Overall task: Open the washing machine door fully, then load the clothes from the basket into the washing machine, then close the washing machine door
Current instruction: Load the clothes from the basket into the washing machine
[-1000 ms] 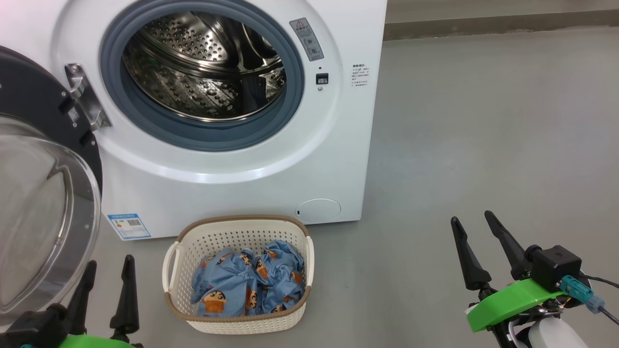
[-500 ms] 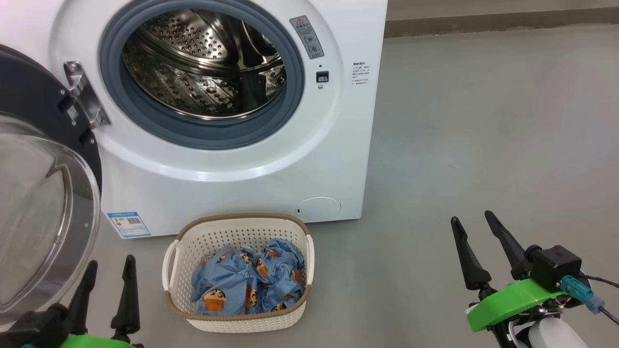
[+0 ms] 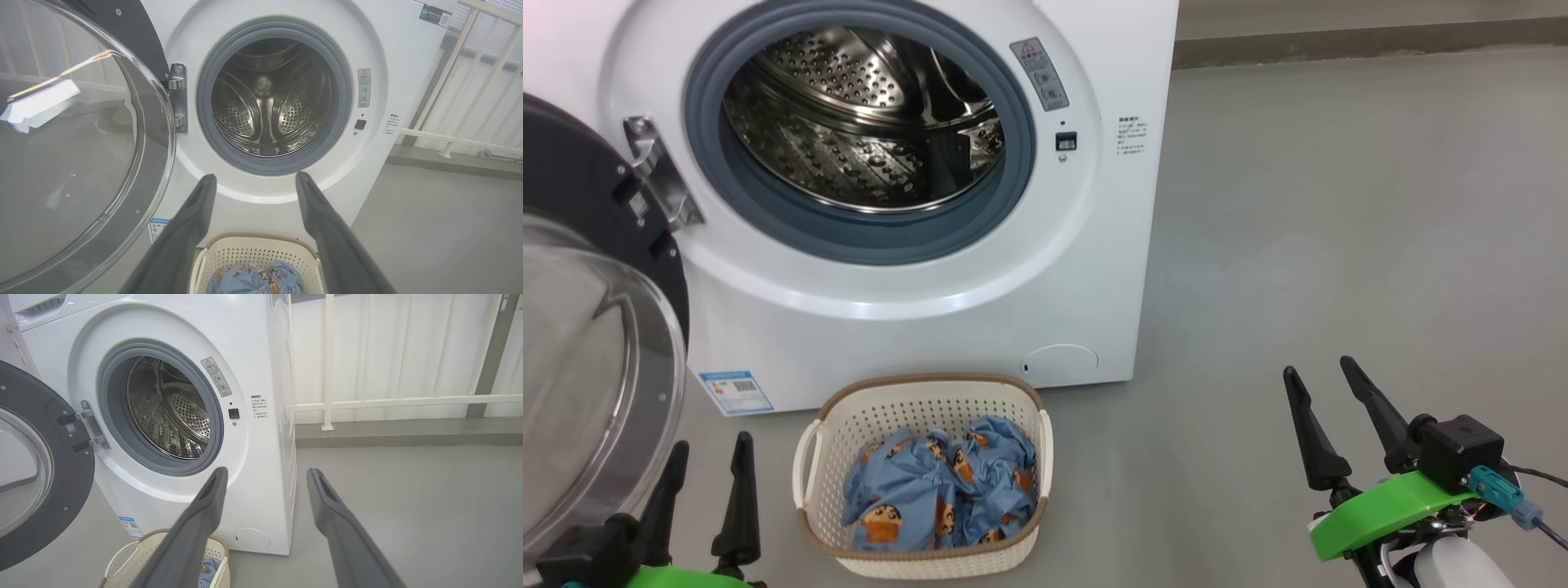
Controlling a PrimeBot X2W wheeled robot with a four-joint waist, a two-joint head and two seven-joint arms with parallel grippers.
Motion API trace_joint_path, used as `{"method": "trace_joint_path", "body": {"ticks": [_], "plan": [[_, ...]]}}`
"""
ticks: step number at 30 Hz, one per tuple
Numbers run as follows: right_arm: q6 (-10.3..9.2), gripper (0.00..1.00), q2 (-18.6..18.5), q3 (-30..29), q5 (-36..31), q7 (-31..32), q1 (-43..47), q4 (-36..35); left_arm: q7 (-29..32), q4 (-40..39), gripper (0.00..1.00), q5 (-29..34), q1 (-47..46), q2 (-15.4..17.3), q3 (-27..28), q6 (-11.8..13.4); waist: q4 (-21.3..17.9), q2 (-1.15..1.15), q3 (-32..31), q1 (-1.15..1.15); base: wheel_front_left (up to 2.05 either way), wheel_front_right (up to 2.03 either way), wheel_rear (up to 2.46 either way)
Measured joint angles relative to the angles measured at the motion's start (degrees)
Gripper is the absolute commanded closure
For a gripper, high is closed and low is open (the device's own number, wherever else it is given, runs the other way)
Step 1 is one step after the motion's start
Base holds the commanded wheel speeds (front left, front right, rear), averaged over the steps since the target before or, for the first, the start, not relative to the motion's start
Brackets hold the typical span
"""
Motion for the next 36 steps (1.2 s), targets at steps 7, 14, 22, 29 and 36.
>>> {"method": "trace_joint_path", "body": {"ticks": [7,14,22,29,36], "plan": [[0.00,0.00,0.00,0.04,0.00,0.00,0.00,0.00,0.00,0.01,0.00,-0.01,-0.01,0.01,-0.01,0.01,0.14,0.00,0.07,0.00,1.23,-1.23,0.00],[0.00,0.00,0.00,0.09,0.00,0.00,0.01,0.01,0.00,0.12,0.00,-0.01,-0.01,0.01,-0.19,0.08,0.35,0.00,-0.03,0.00,1.17,-1.17,0.00],[0.00,0.00,-0.01,0.27,0.00,0.00,0.01,0.12,0.00,0.21,0.00,-0.04,-0.01,0.05,-0.38,0.09,0.55,0.00,-0.01,0.00,1.14,-1.14,0.00],[0.00,0.00,-0.01,0.44,0.01,0.00,0.01,0.25,0.00,0.24,0.00,-0.18,-0.02,0.19,-0.51,0.11,0.61,0.00,0.16,0.00,0.92,-0.92,0.00],[0.00,0.00,-0.01,0.47,0.01,0.00,0.01,0.32,0.00,0.24,0.00,-0.19,-0.02,0.24,-0.76,0.12,0.72,0.00,0.49,0.00,0.16,-0.16,0.00]]}}
